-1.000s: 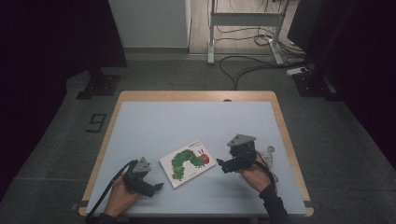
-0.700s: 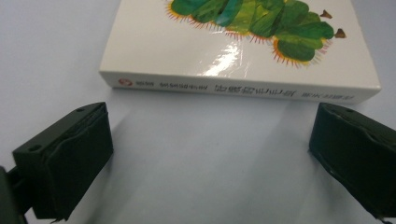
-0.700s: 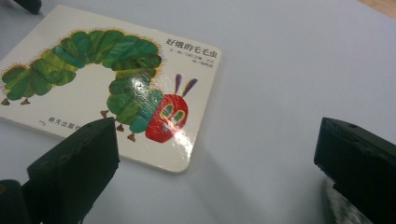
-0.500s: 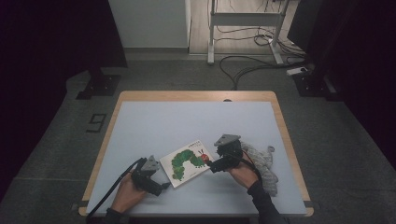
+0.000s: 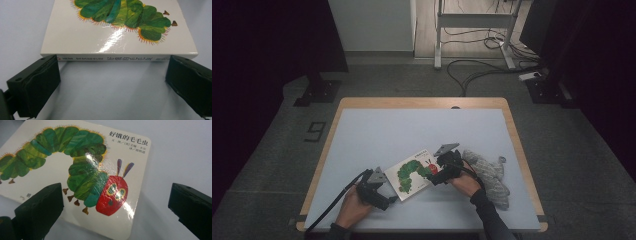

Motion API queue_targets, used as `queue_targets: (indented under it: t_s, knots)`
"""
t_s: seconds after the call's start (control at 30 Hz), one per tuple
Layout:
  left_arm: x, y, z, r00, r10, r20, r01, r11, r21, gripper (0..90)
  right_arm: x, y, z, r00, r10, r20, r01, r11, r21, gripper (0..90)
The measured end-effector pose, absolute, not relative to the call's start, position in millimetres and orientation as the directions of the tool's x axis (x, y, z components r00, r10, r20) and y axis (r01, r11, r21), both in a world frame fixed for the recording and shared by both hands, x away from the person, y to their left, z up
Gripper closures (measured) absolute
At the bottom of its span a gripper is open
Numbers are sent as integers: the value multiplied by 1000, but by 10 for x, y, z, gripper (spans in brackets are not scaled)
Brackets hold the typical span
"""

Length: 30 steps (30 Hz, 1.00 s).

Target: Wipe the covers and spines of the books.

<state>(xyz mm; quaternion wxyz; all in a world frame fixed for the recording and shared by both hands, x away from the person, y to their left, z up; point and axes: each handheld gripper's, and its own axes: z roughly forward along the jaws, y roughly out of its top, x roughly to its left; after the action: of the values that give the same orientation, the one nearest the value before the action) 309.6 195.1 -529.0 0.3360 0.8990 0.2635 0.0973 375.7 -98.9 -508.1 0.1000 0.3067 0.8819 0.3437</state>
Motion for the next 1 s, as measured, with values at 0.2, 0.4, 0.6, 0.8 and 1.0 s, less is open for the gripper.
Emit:
queue_targets:
  t_s: [0.2, 0.4, 0.6, 0.8, 1.0]
  knots:
    - [3095, 1953, -5291, 842, 540, -2, 409, -635, 655, 0, 3845, -921, -5163, -806, 589, 57, 473, 584, 660, 0]
    - [3094, 1954, -5292, 842, 540, -3, 409, -634, 656, 0, 3940, -829, -5214, -807, 578, 117, 501, 568, 653, 0]
    - [3094, 1955, -5292, 842, 540, -3, 410, -635, 655, 0, 4006, -767, -5237, -798, 583, 151, 524, 550, 651, 0]
    - [3095, 1955, -5293, 842, 540, -4, 410, -634, 656, 0, 4015, -764, -5224, -786, 589, 186, 548, 525, 651, 7]
    - [3095, 1956, -5293, 842, 540, -4, 410, -634, 656, 0, 4029, -815, -5200, -767, 594, 242, 577, 474, 665, 23]
